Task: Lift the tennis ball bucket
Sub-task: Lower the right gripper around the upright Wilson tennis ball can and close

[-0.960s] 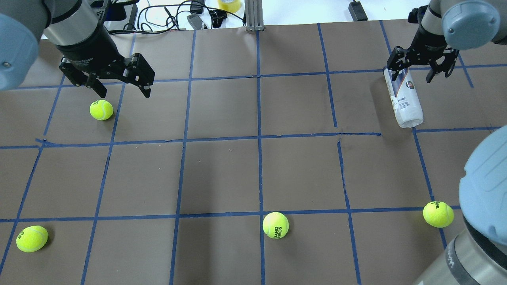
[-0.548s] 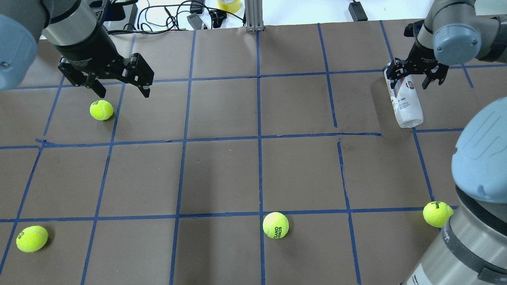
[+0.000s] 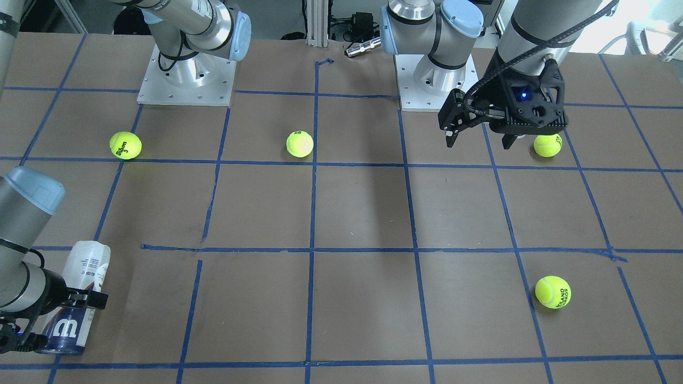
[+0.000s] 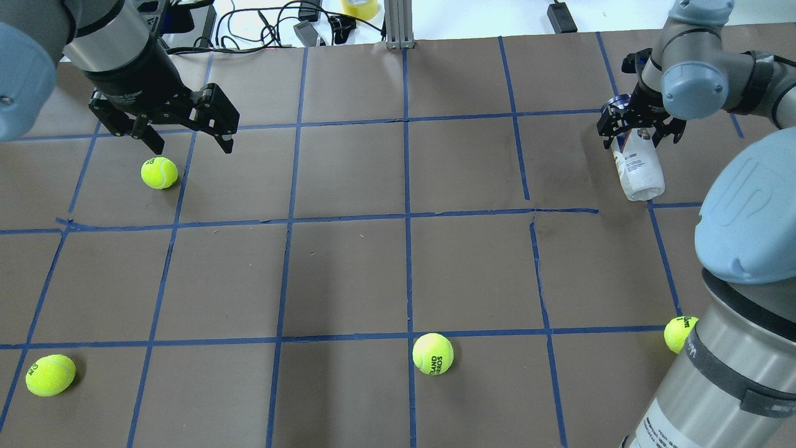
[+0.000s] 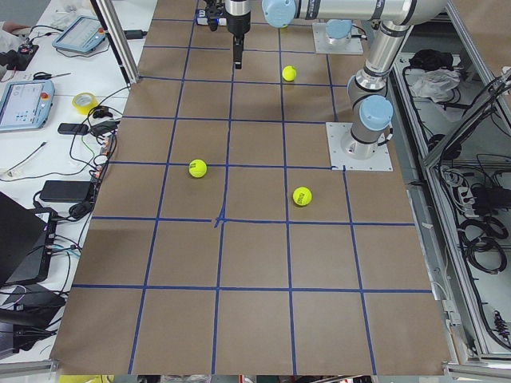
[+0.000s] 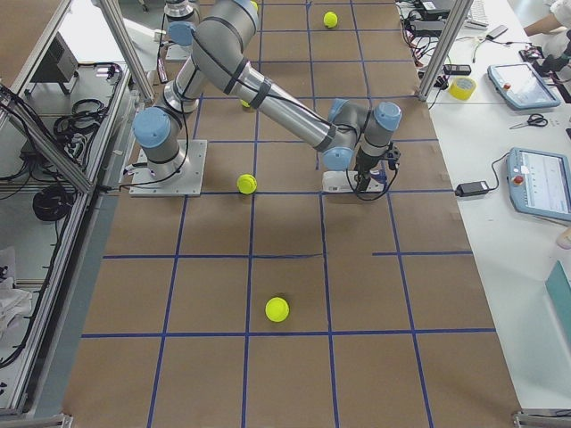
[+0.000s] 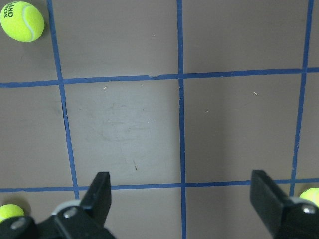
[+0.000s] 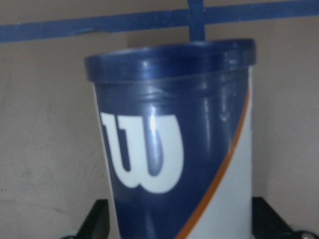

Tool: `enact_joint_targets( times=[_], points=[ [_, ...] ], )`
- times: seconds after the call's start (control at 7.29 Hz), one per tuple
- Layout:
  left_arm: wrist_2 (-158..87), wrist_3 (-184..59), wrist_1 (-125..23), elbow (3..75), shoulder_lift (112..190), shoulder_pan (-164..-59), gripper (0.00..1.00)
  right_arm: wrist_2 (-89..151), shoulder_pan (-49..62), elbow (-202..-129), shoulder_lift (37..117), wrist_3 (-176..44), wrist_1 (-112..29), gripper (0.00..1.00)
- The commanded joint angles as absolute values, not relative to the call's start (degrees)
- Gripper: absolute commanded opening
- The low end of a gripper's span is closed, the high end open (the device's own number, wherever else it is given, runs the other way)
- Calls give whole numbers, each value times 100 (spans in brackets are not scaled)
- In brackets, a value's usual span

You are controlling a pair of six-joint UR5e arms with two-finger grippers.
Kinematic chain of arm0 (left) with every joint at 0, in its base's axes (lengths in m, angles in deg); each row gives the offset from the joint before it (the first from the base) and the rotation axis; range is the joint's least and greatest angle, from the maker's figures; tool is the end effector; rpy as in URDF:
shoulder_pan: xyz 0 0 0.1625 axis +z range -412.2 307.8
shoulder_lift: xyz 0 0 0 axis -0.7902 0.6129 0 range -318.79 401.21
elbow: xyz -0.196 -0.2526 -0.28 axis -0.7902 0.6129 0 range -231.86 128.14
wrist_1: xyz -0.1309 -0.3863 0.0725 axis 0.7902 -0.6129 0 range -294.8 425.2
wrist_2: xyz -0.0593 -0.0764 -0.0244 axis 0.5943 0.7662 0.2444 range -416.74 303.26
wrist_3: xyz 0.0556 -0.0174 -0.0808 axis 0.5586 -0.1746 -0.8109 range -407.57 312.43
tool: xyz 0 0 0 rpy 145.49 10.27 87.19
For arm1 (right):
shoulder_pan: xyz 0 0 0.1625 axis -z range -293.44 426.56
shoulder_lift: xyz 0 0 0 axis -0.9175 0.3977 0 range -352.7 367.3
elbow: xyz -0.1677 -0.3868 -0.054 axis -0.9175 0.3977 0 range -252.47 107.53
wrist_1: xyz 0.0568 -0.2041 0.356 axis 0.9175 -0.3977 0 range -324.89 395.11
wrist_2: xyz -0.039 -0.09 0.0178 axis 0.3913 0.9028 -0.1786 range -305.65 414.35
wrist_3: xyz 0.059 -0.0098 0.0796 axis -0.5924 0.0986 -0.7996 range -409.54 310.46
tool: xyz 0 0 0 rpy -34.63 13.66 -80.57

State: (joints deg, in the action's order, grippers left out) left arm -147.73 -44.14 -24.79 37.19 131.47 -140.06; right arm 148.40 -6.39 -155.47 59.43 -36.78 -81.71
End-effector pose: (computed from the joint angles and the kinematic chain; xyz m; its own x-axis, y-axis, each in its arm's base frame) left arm -0.1130 -0.4997 0.4938 -0.9996 0.0223 -0.0178 0.0225 0.9997 -0.0110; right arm -0.0816 -0.6967 0.1907 -0.9962 0.0698 0.0530 0.0741 0.9937 0.0843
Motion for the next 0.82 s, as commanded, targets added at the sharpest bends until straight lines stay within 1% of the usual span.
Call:
enact_joint_targets(
  times=[0.0,0.14,0.41,0.69],
  points=[
    [-14771,-4414,-2445,3726,13156,-14000,100,14814,-638,-15562,5898,-3618,-8196,75],
    [-14780,-4414,-2445,3726,13147,-14000,100,14857,-638,-15562,5907,-3548,-8187,61],
    [-14771,-4414,-2445,3726,13147,-13992,100,14866,-647,-15544,5968,-3504,-8161,60],
    [-14771,-4414,-2436,3726,13156,-13992,100,14796,-778,-15465,6047,-3338,-8082,61]
  ],
)
